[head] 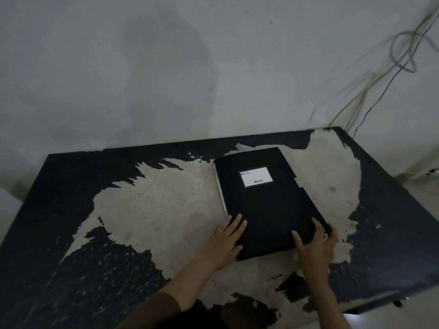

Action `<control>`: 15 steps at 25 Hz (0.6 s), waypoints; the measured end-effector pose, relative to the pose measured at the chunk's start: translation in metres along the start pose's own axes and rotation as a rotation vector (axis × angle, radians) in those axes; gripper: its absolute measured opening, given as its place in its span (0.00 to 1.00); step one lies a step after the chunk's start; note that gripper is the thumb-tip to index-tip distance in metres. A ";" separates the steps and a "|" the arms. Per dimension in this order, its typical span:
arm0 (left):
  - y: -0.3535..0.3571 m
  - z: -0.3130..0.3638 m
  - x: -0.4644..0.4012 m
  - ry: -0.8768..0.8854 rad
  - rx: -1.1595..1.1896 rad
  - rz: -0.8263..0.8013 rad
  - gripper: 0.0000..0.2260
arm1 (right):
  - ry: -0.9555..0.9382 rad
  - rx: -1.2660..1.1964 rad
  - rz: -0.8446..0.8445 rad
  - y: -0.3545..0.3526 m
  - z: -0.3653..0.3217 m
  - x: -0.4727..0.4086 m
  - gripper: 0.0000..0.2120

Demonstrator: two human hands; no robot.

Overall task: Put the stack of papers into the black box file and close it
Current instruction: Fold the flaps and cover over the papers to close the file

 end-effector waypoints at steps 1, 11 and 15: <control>-0.001 0.000 0.000 -0.004 -0.013 -0.005 0.28 | 0.030 0.007 -0.041 0.003 0.003 0.000 0.29; -0.004 0.006 -0.003 -0.058 -0.101 -0.029 0.28 | 0.026 0.346 -0.279 0.023 -0.010 -0.027 0.29; -0.006 0.007 -0.005 -0.078 -0.105 -0.052 0.28 | -0.087 0.370 -0.497 0.031 -0.026 -0.058 0.34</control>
Point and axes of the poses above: each hand's wrist, its own x-axis away from the middle knuckle, its own y-axis out of the palm, z = x × y, the point moved 2 cm from there along -x, towards the middle knuckle, and after that the axes turned 3 degrees about -z, right-handed, at the moved point
